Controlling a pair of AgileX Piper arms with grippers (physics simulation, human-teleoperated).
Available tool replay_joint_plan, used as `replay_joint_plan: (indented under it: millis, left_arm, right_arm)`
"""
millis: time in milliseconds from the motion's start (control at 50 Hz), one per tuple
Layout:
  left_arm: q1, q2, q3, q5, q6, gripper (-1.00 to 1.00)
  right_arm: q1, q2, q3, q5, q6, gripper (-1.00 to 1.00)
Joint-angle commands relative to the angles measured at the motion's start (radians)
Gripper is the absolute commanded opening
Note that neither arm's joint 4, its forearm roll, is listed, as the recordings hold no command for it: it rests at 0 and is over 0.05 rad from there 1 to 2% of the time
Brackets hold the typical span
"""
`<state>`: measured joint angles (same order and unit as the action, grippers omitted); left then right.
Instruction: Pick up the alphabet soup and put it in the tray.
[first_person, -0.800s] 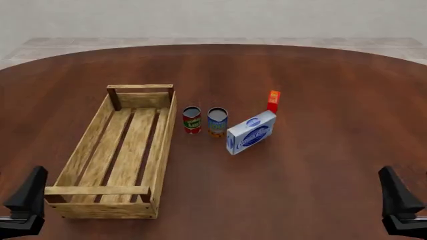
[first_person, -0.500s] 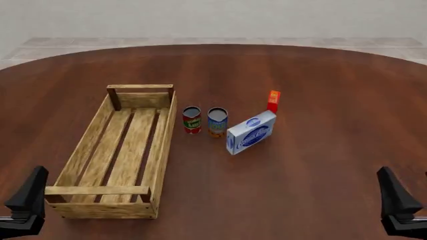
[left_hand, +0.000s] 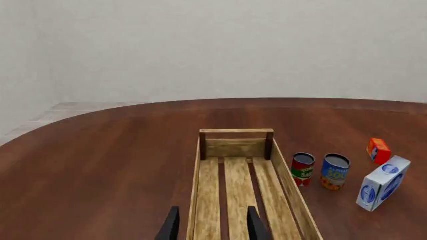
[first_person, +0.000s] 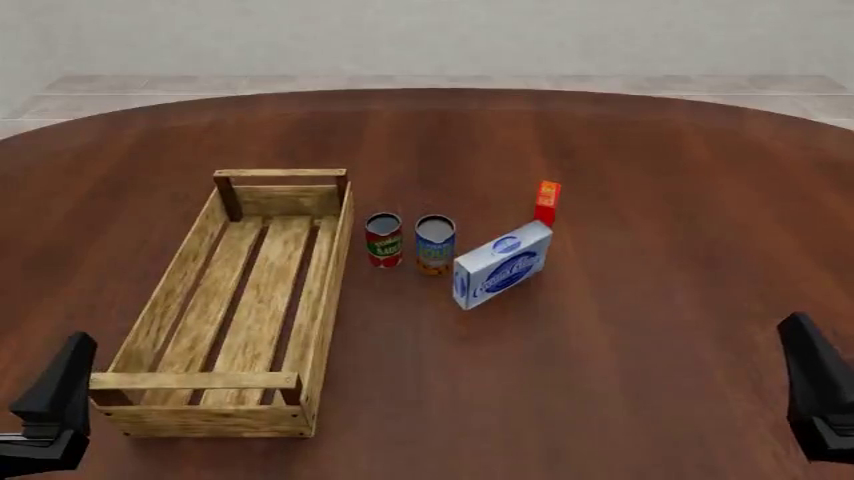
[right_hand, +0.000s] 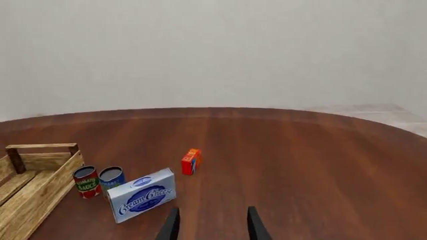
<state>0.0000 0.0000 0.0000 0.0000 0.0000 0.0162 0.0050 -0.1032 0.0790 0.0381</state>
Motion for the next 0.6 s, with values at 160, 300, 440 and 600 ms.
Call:
replay_joint_plan:
  millis: [160, 300, 440, 600]
  left_arm:
    - [0.0, 0.0, 0.0, 0.0, 0.0, 1.0]
    - [0.0, 0.0, 0.0, 0.0, 0.0, 1.0]
    - [0.0, 0.0, 0.0, 0.0, 0.0, 1.0]
    - [0.0, 0.0, 0.0, 0.0, 0.0, 1.0]
  right_arm:
    - [0.09, 0.235, -0.365, 0.106, 0.027, 1.0]
    - [0.094, 0.467, -0.574, 0.198, -0.075, 1.0]
    - [0.196, 0.653, -0.789, 0.286, -0.029, 1.0]
    - [0.261, 0.896, -1.038, 0.367, -0.265, 1.0]
